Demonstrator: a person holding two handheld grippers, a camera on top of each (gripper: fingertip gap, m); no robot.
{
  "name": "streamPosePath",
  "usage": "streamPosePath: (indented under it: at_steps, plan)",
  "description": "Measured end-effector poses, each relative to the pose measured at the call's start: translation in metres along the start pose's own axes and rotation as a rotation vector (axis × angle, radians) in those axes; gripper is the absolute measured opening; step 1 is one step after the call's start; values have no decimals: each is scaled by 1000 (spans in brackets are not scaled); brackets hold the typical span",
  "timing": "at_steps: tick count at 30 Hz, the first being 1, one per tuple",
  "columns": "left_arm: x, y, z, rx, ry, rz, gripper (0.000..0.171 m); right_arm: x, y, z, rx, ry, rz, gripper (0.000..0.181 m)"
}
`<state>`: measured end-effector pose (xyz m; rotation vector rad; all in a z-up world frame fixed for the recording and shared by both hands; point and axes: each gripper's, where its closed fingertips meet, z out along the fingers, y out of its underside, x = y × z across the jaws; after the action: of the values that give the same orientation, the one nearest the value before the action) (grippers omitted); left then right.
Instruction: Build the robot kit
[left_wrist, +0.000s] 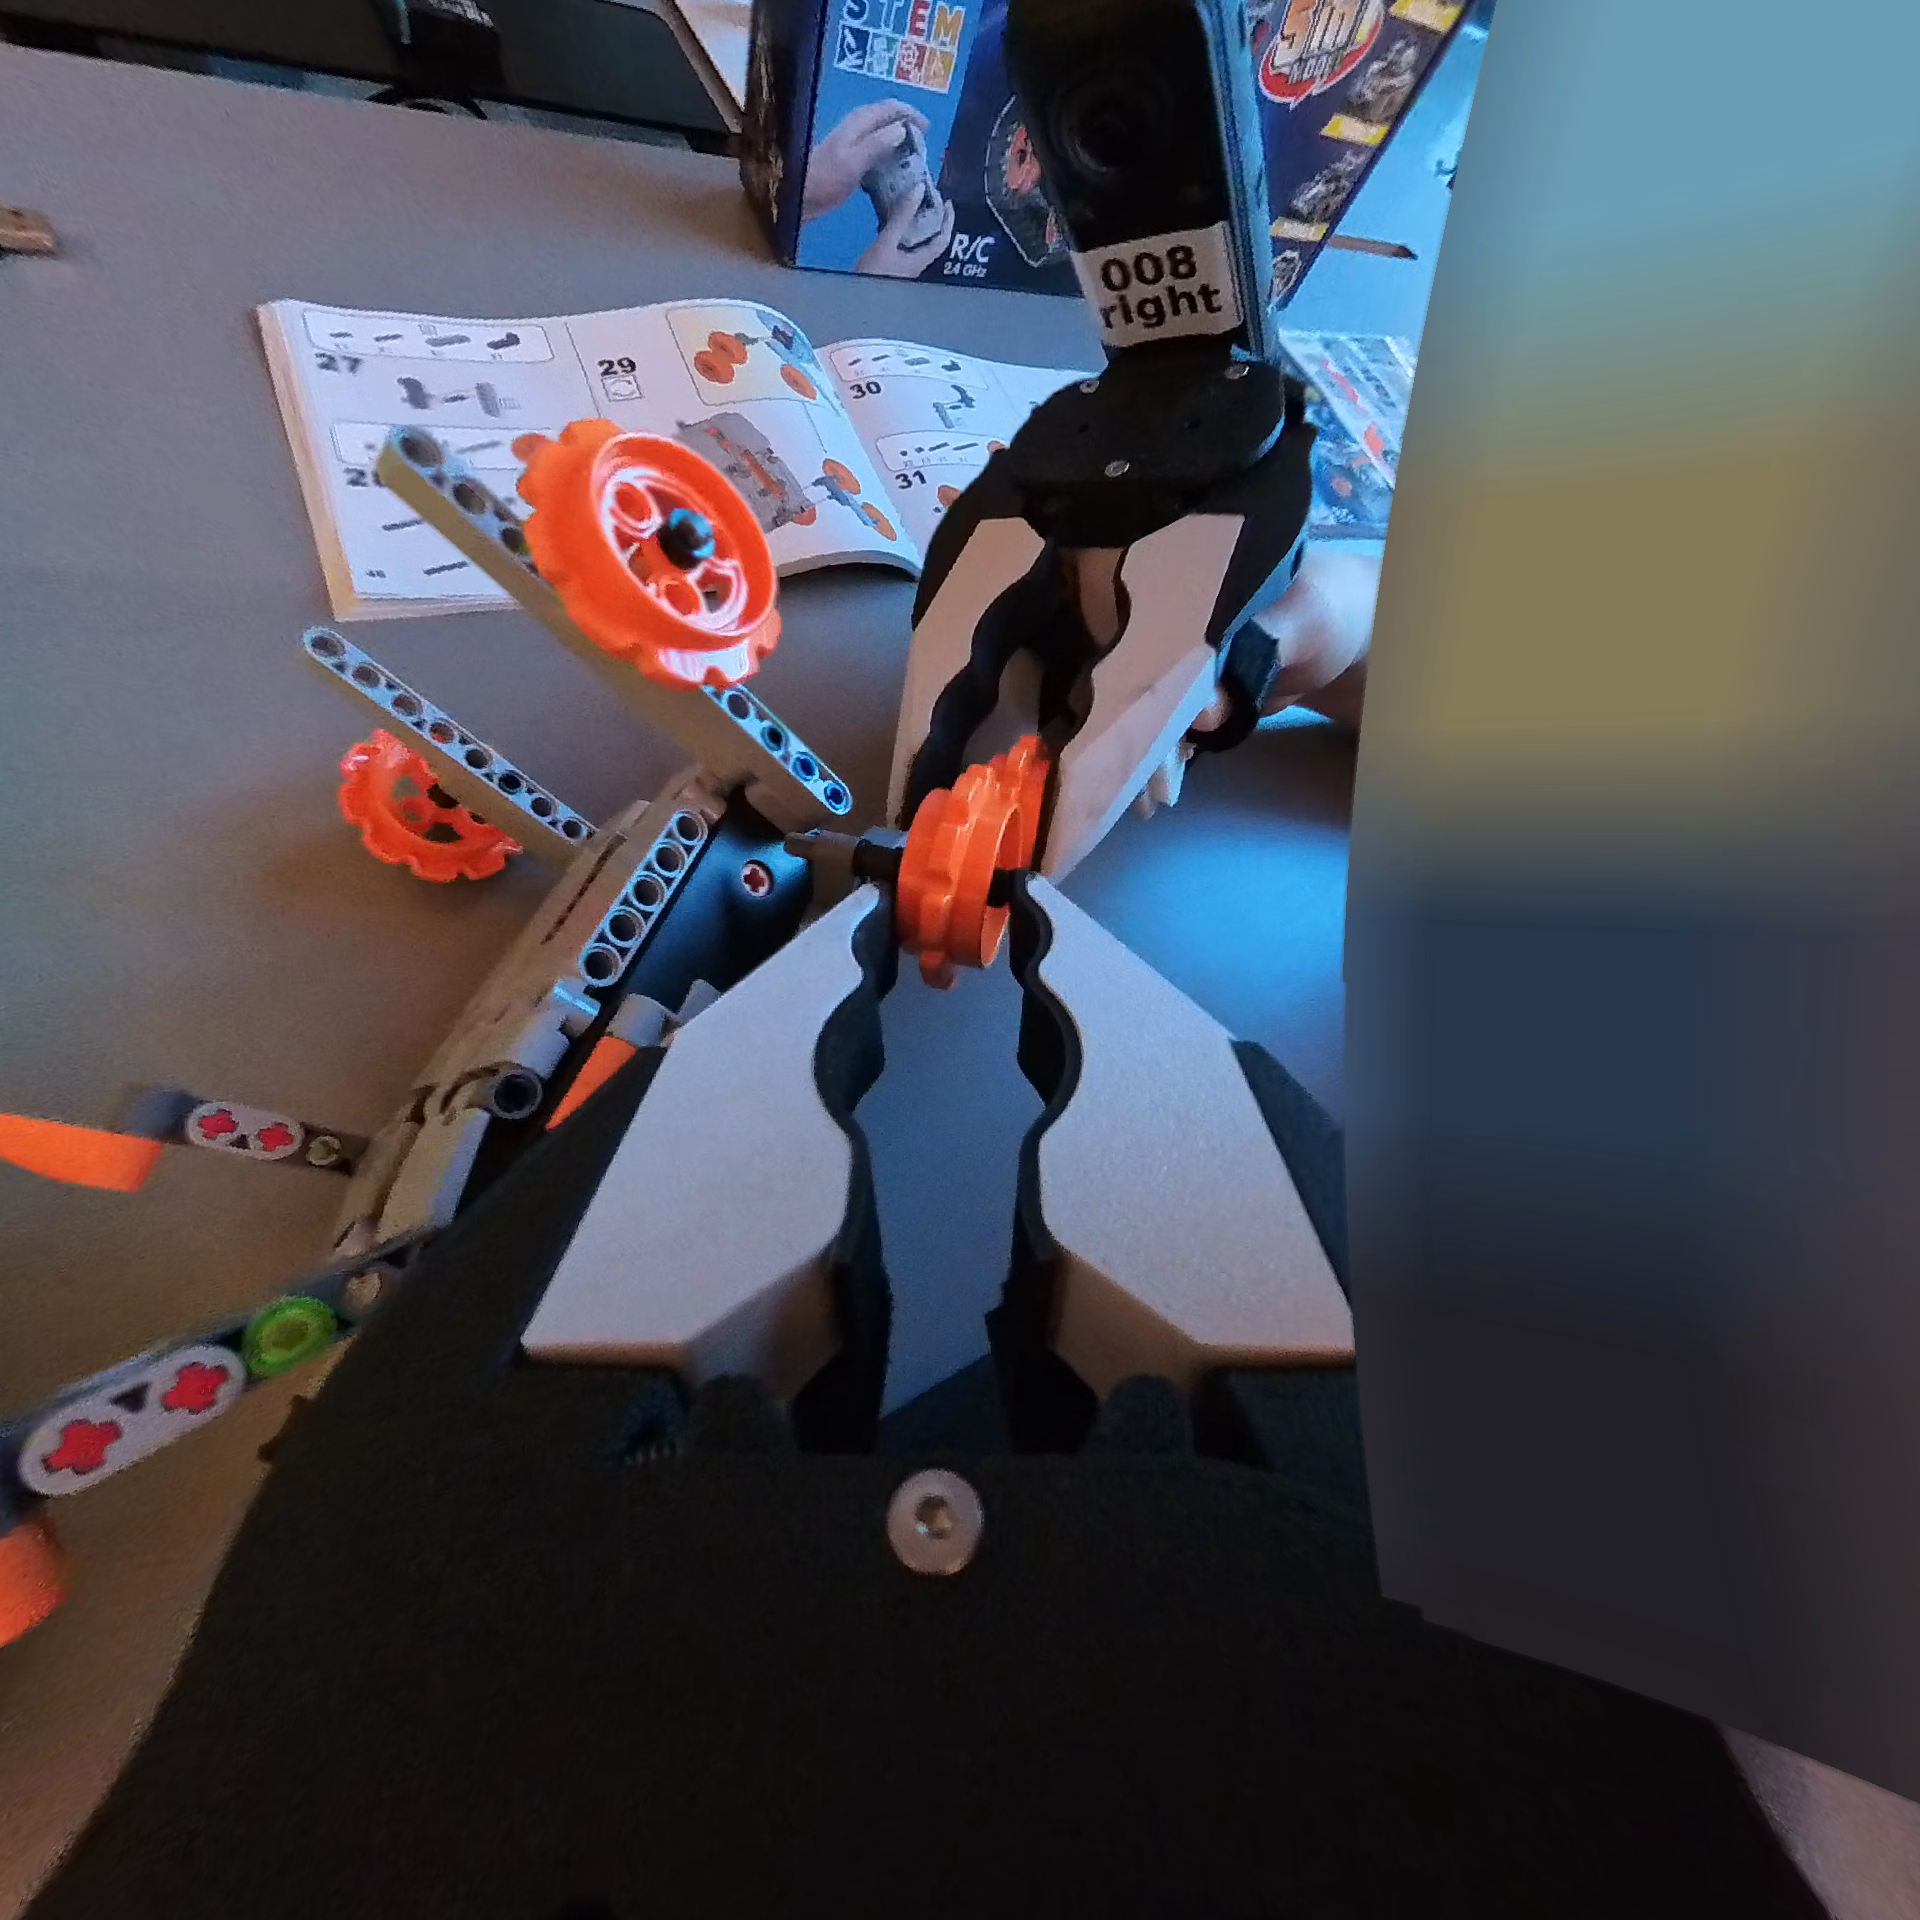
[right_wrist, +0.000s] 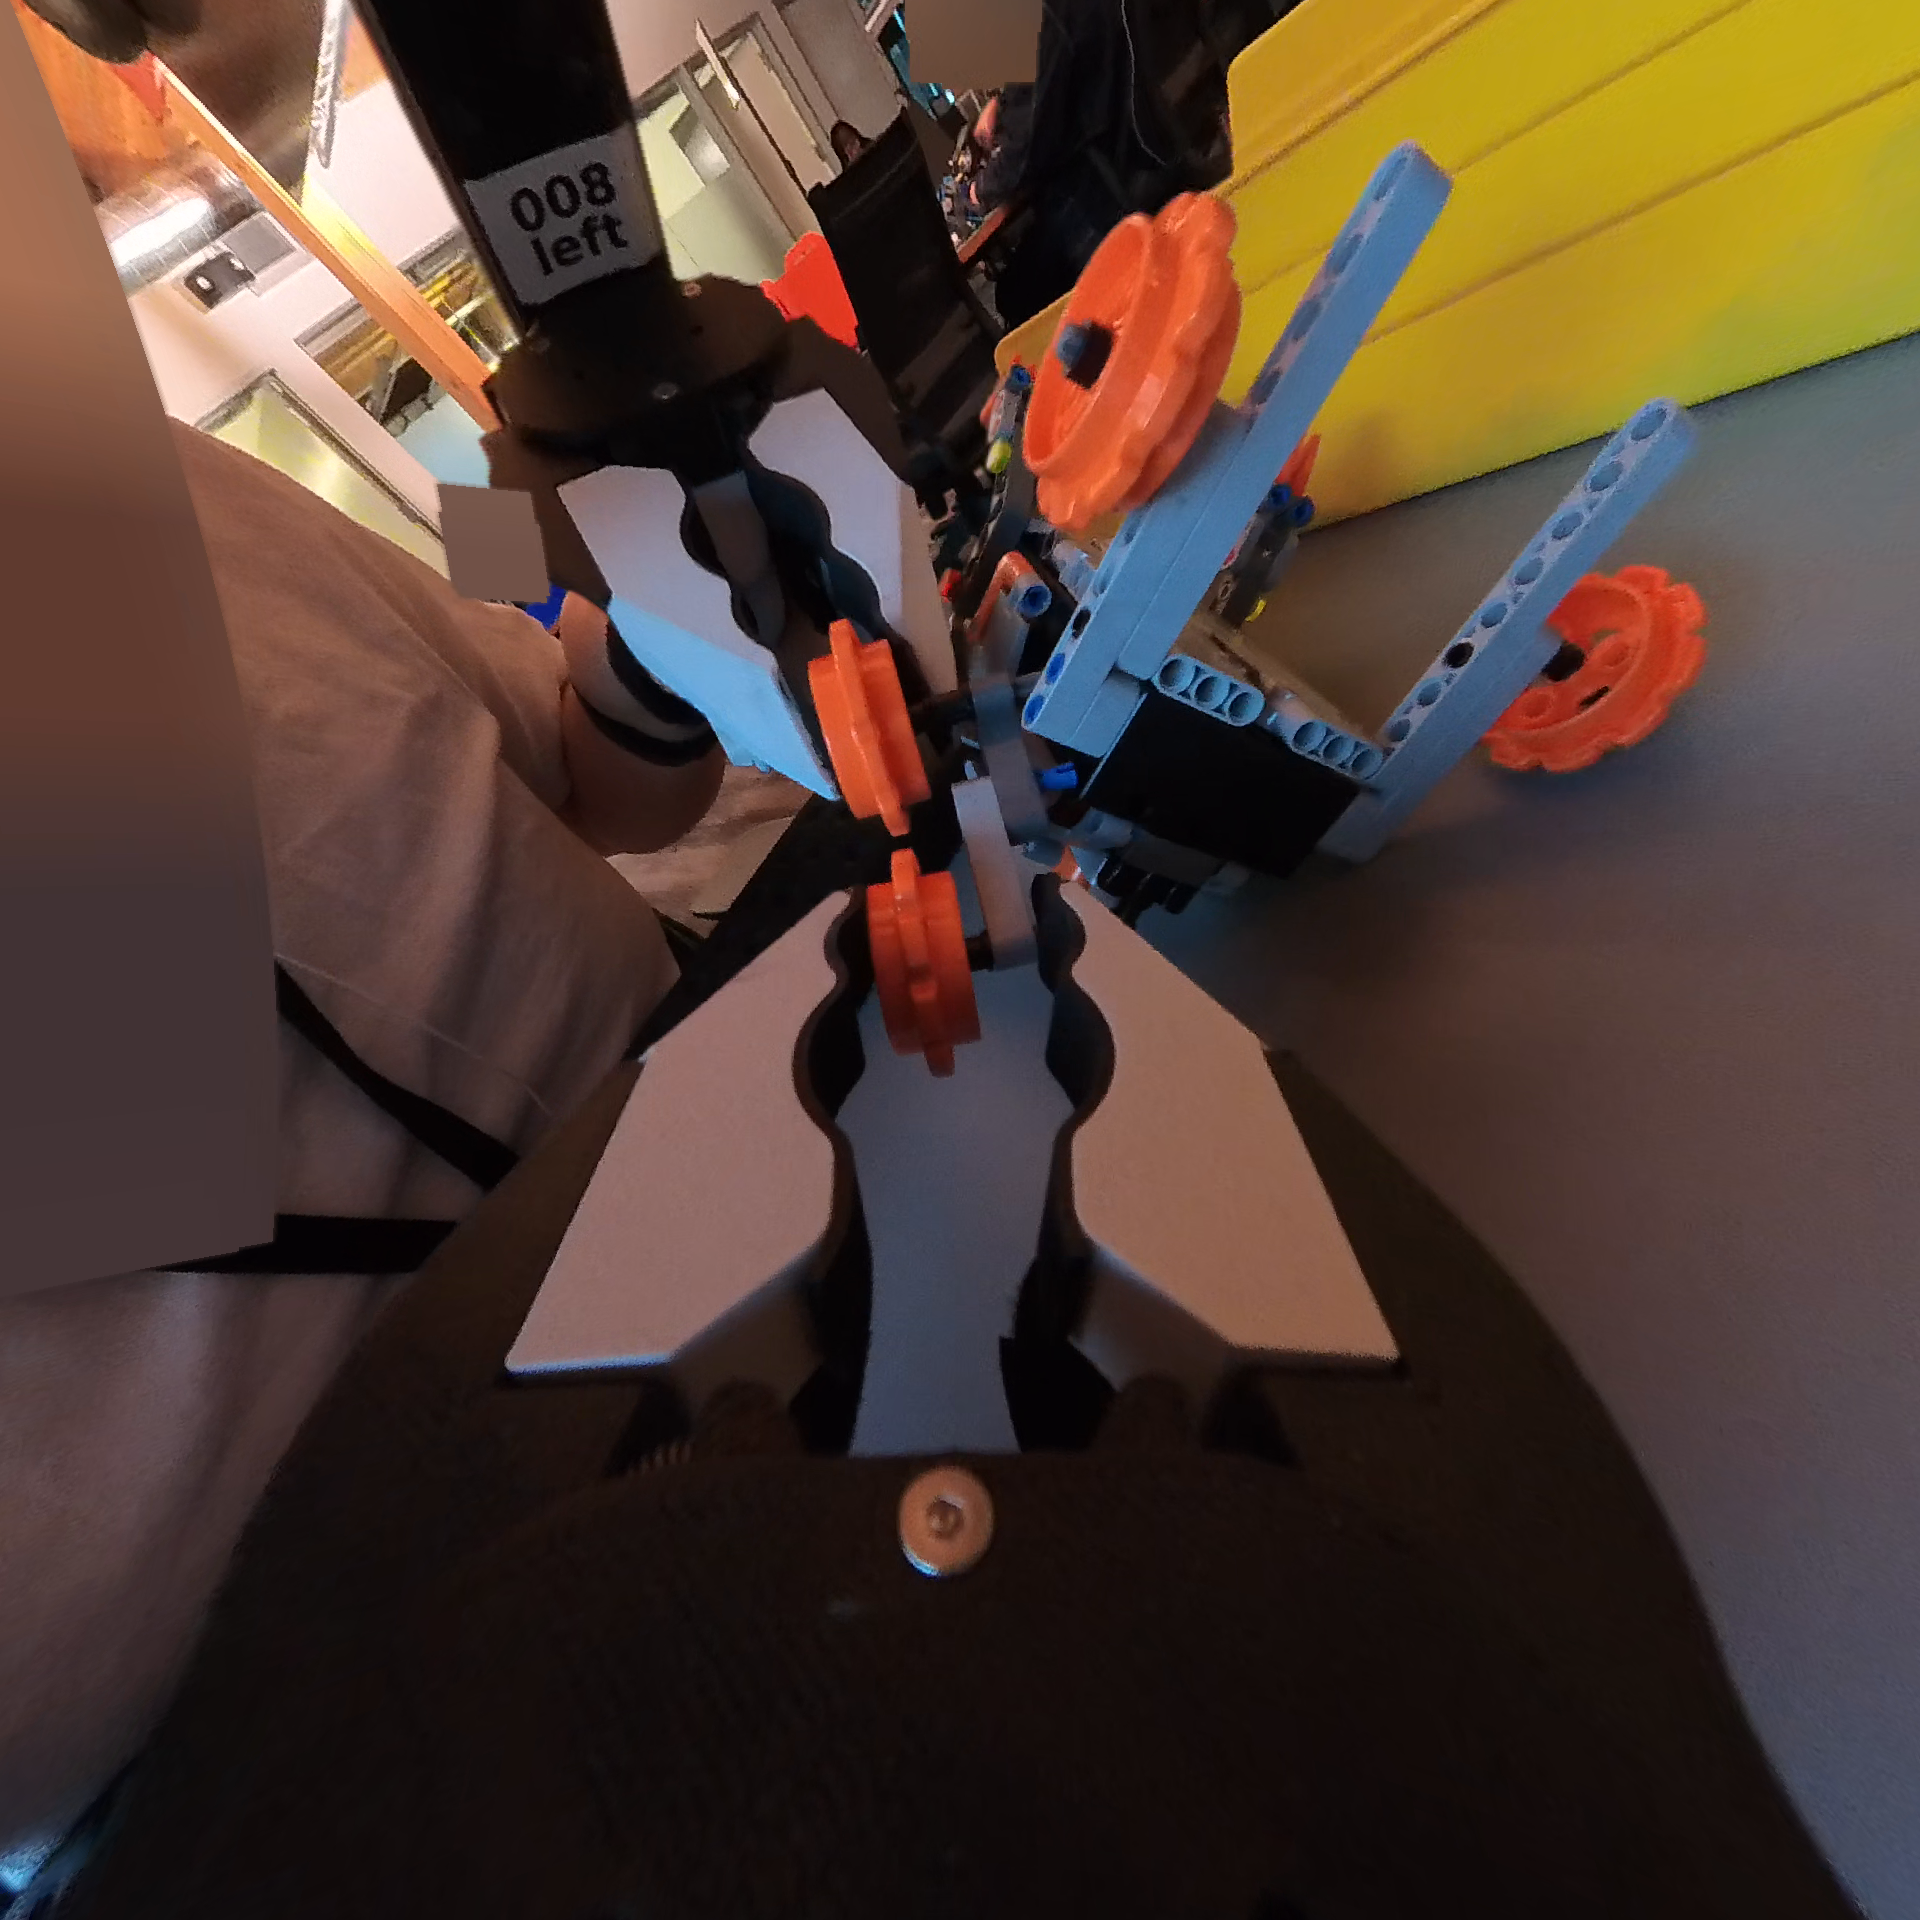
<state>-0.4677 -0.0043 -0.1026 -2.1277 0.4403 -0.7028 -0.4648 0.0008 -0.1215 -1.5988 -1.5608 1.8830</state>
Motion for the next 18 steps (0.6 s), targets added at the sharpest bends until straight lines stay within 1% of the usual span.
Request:
streamPosePath:
  at_steps: [3, 7, 11, 15, 18]
  plan:
    - [-1, -1, 0, 7, 8, -19, 19, 0, -2, -1, 17, -3, 15, 31]
    - [-3, -2, 1, 7, -19, 14, 19, 2, -3, -1, 19, -2, 10, 31]
    - [-6, -2, 1, 6, -30, 11, 19, 6, -5, -1, 7, 8, -11, 32]
    - [-7, 0, 1, 8, -17, -40, 19, 7, -9, -3, 25, -13, 19, 32]
    - [-9, 3, 3, 0, -11, -88, 18, 12, -17, -5, 58, 39, -21, 34]
